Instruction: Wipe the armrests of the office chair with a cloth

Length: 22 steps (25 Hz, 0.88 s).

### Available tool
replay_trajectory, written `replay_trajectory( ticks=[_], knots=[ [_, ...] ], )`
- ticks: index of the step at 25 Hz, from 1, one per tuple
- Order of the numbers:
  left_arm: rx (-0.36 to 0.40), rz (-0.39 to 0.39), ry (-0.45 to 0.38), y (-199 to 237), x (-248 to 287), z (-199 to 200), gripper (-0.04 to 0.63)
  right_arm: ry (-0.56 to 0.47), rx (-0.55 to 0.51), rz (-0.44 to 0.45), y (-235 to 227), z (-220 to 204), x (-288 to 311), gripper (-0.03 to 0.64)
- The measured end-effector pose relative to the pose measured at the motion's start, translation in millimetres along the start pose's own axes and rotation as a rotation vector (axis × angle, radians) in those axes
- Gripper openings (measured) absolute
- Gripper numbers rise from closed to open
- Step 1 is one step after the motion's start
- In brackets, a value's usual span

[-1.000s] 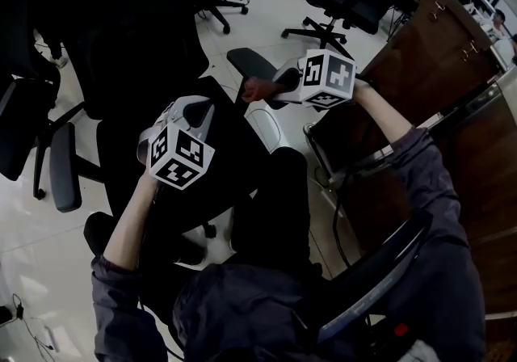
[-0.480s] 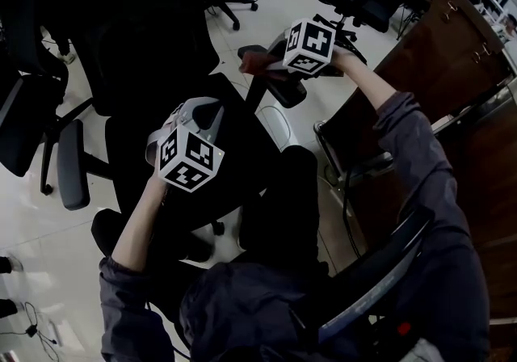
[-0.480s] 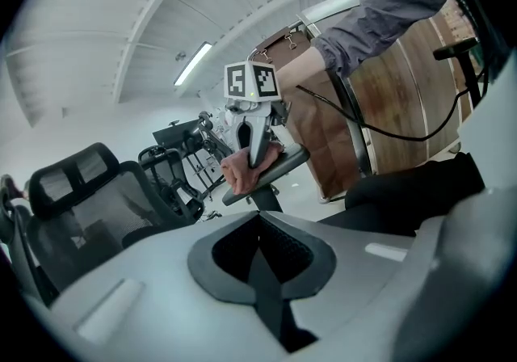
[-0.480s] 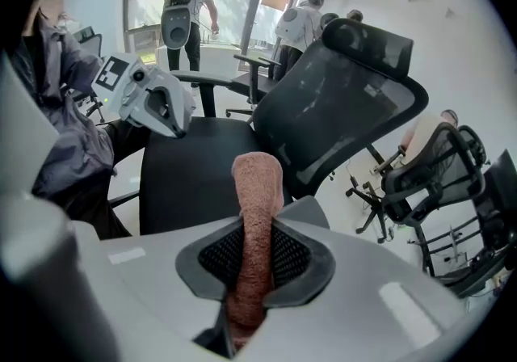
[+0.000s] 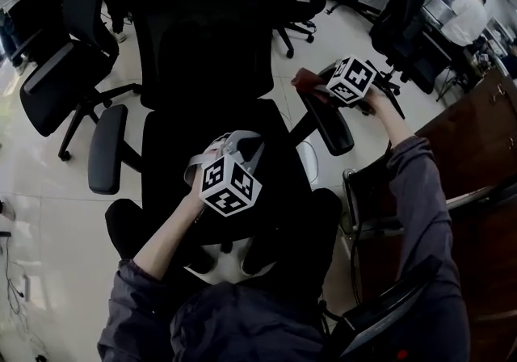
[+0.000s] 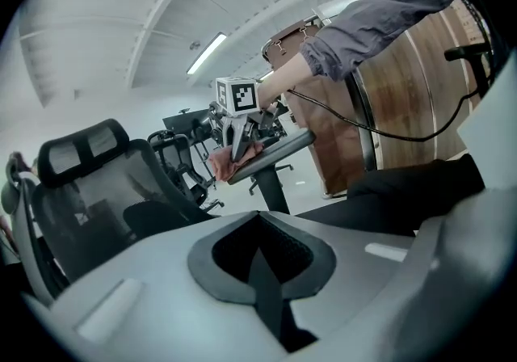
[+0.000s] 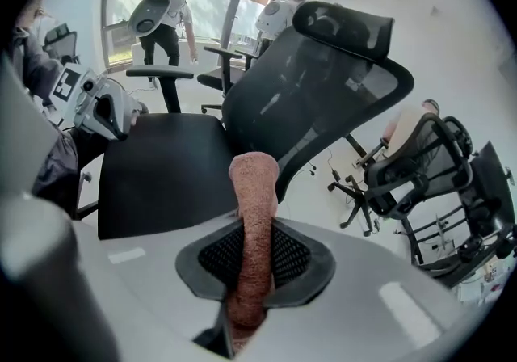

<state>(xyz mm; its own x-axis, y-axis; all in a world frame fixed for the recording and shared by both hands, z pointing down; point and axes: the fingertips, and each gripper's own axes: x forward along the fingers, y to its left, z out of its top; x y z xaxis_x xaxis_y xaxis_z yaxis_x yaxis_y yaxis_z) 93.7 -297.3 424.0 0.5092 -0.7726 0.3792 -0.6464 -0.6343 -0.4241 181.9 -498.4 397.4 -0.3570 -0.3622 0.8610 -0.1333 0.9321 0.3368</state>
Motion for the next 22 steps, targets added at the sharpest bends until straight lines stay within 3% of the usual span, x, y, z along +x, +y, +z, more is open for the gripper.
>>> replay_trajectory(
  ticks=[3,6,11,22],
  knots=[
    [-0.001,0.041,0.031,5.4,4.2,-12.1,0.017,0.008,-0.01,-0.035,-16.4,2.7,8.7,0.054],
    [0.038,0.055,0.066,4.4,7.2,-34.7,0.017,-0.015,0.044,-0.046,-11.0,-13.0,5.9,0.054],
    [-0.048,0.045,0.045,-0.3,6.8,-54.7,0.017,-0.024,-0.016,-0.004,20.1,-16.2,-15.3,0.054],
    [-0.088,0.006,0.043,-32.8,20.1,-84.2,0.017,-0.042,-0.125,0.07,125.3,-46.0,-78.9,0.054]
  ],
)
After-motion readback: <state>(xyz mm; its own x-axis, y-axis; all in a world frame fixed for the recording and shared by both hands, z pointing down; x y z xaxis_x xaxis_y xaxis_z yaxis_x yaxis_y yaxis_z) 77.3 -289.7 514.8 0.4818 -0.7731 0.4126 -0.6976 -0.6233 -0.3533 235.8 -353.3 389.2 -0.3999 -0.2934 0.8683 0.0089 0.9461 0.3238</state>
